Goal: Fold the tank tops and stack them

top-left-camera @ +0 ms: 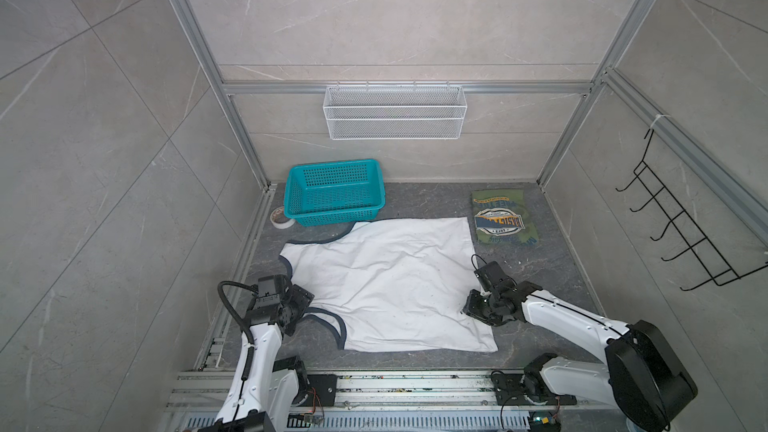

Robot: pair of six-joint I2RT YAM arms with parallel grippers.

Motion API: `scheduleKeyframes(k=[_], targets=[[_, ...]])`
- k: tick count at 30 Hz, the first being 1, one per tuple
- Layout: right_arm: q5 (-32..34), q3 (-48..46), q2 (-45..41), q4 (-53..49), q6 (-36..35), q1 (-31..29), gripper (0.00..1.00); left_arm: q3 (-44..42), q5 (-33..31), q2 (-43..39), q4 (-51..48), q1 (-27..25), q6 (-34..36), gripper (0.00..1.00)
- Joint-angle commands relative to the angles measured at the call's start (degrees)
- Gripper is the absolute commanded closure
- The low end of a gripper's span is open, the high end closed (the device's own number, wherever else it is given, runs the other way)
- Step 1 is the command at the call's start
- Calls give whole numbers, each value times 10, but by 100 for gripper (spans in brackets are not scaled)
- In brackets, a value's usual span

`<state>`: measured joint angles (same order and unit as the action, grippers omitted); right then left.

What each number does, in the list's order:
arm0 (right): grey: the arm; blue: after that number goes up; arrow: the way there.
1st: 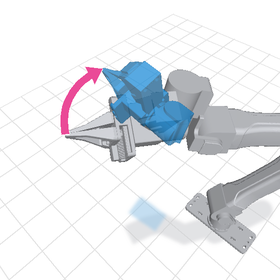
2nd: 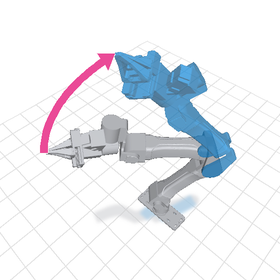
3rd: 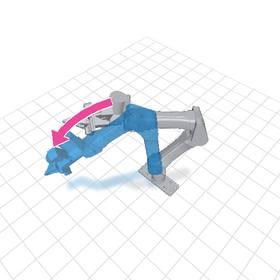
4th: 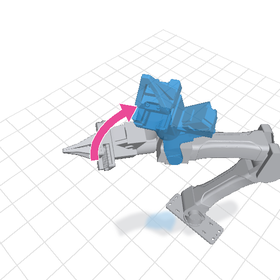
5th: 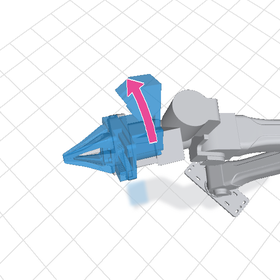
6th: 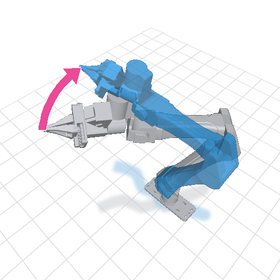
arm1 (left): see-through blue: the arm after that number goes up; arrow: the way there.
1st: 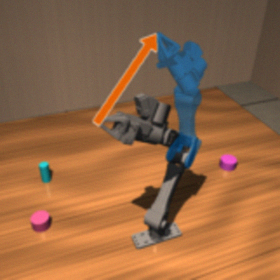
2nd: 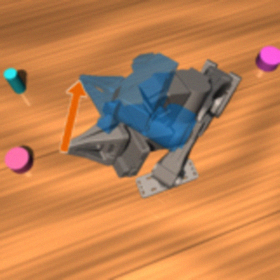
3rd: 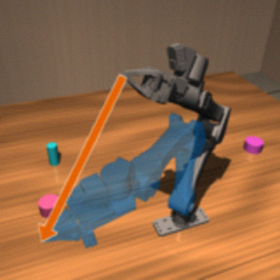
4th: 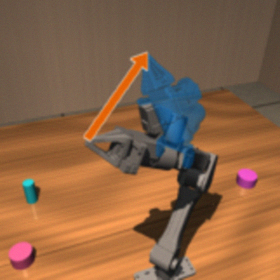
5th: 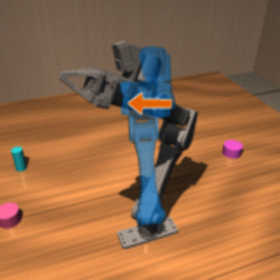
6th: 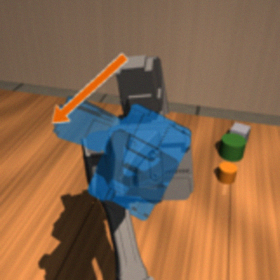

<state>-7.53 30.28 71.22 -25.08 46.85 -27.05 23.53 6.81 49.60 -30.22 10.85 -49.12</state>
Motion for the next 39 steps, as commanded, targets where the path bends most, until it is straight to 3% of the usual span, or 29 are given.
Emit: scheduleKeyframes(k=[1, 10, 17, 28, 33, 39], targets=[[26, -30, 11, -3, -14, 11, 62, -9, 15, 26, 55, -1, 0, 18], [17, -30, 5, -8, -30, 34, 62, -10, -74, 38, 49, 28, -14, 9], [3, -32, 6, -4, -34, 49, 62, -12, -43, 88, 63, 154, 6, 6], [0, -26, 18, -6, -32, 54, 62, 12, -69, 142, 107, 201, 33, 6], [28, -7, -8, -34, -48, 54, 62, 22, -51, 77, 68, 199, 45, 5], [51, 51, -61, -93, -81, 49, 59, 26, -84, -71, -28, 195, 21, 4]])
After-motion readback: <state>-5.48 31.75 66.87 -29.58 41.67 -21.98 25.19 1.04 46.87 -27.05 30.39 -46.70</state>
